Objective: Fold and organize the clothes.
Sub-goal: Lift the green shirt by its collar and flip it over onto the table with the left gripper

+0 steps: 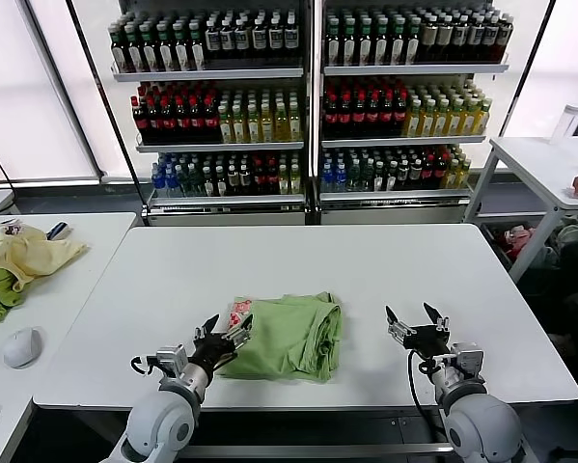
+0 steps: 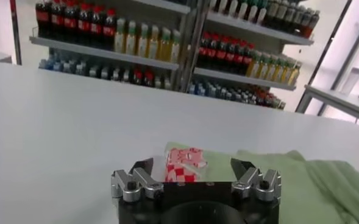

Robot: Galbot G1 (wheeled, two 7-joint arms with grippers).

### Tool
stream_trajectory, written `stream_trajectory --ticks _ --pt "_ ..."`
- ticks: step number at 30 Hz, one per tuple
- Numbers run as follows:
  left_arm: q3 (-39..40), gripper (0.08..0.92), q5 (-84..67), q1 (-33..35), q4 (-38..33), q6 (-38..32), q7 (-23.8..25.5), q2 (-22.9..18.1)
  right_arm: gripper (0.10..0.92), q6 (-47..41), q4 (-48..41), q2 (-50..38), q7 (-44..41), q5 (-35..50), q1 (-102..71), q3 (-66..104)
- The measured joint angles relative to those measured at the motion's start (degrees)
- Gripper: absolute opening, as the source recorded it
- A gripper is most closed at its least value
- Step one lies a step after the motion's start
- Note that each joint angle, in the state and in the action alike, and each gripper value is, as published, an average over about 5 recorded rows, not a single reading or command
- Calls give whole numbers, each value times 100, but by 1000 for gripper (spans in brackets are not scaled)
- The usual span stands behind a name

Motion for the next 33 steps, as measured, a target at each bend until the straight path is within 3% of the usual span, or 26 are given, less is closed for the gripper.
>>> stream_trajectory --ticks 11,33 --pt "-20 792 -449 -16 182 269 165 -16 823 -31 97 -43 10 9 -40 79" --pt "-630 174 -2515 23 262 482 393 -283 823 -48 313 -104 28 88 -265 283"
